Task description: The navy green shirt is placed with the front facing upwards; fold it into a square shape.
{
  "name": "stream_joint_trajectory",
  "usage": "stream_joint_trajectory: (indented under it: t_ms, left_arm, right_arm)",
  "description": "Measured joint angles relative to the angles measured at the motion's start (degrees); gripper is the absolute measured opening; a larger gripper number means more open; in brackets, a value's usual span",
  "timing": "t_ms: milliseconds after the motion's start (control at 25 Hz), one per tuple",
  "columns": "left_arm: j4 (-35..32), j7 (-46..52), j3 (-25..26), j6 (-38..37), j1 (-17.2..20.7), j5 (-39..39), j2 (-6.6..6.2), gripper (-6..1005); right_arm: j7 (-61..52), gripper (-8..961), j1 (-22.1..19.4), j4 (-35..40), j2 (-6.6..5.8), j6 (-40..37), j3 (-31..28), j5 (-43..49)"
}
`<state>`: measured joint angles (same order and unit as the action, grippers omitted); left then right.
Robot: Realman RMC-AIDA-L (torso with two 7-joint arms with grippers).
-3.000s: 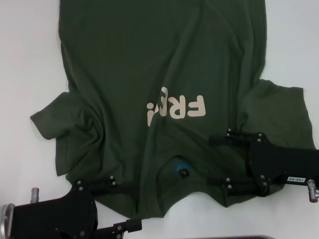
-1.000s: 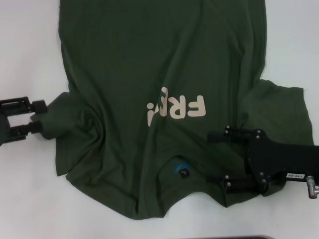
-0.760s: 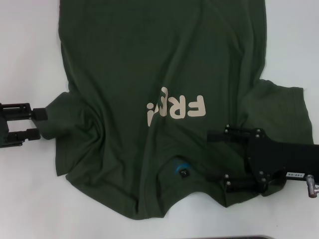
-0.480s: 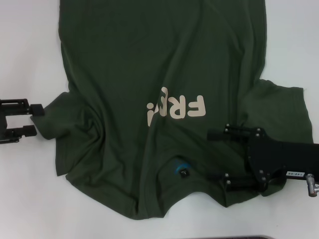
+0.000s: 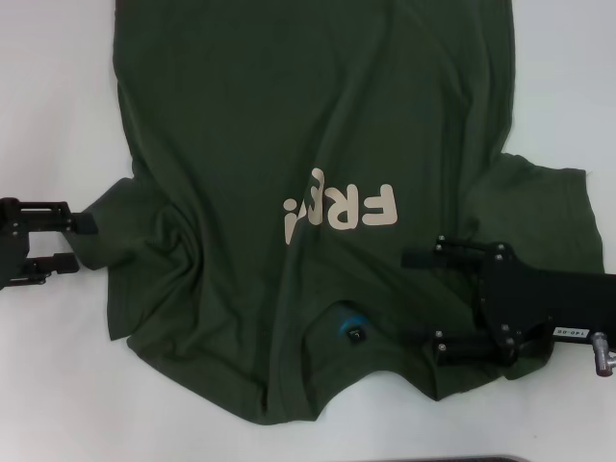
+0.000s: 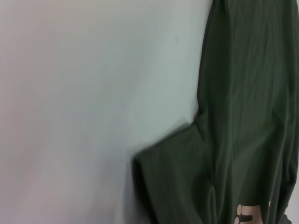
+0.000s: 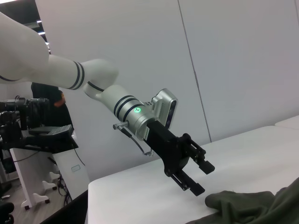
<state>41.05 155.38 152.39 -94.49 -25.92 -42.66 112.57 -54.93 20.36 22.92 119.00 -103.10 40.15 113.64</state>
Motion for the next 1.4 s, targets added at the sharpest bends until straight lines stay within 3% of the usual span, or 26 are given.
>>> stream_joint_trajectory:
  t_ms: [800, 1400]
  left_arm:
    - [-0.67, 1.68, -0.69, 3.53, -1.06, 1.46, 0.10, 642]
    - [-1.42, 2.04, -2.79, 5.04, -1.24, 1.56, 0.12, 546]
  right_arm:
    - [0.00, 884, 0.03, 0.02, -0.10, 0.35, 0.02, 0.00]
    - [0.01, 882, 0.03, 0.02, -0.10, 0.45, 0.01, 0.00]
